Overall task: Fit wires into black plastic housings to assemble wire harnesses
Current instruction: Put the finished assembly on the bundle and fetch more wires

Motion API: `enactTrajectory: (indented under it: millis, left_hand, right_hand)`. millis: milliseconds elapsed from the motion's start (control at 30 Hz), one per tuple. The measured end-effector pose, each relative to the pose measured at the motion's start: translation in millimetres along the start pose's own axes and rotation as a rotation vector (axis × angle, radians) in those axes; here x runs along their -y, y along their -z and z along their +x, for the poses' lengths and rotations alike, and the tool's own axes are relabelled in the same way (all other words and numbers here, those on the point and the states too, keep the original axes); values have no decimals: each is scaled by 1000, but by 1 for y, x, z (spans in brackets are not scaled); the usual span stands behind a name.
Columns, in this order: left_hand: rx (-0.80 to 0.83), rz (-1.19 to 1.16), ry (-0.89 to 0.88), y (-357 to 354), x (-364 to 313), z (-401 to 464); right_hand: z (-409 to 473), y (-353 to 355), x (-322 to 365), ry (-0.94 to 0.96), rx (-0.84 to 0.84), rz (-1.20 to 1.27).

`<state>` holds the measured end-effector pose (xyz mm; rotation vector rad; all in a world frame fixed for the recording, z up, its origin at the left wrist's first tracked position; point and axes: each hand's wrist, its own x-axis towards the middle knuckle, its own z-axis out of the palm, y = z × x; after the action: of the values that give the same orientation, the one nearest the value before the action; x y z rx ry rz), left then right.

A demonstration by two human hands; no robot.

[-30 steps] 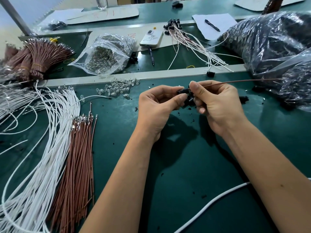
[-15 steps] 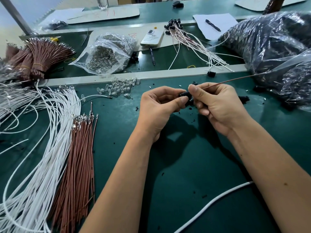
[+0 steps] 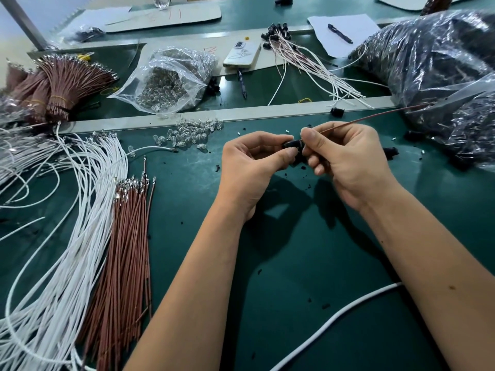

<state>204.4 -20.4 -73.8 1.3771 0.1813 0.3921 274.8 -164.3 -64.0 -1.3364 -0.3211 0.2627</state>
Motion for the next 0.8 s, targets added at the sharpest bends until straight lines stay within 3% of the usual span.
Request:
enactTrajectory:
  millis: [433, 800]
  left_hand:
    - [-95, 34, -11, -5, 4, -1]
    - [-49, 14, 49, -5, 0, -2]
  right_hand:
    - [-3, -5, 1, -58, 17, -51]
    - [-1, 0, 5, -95, 47, -8]
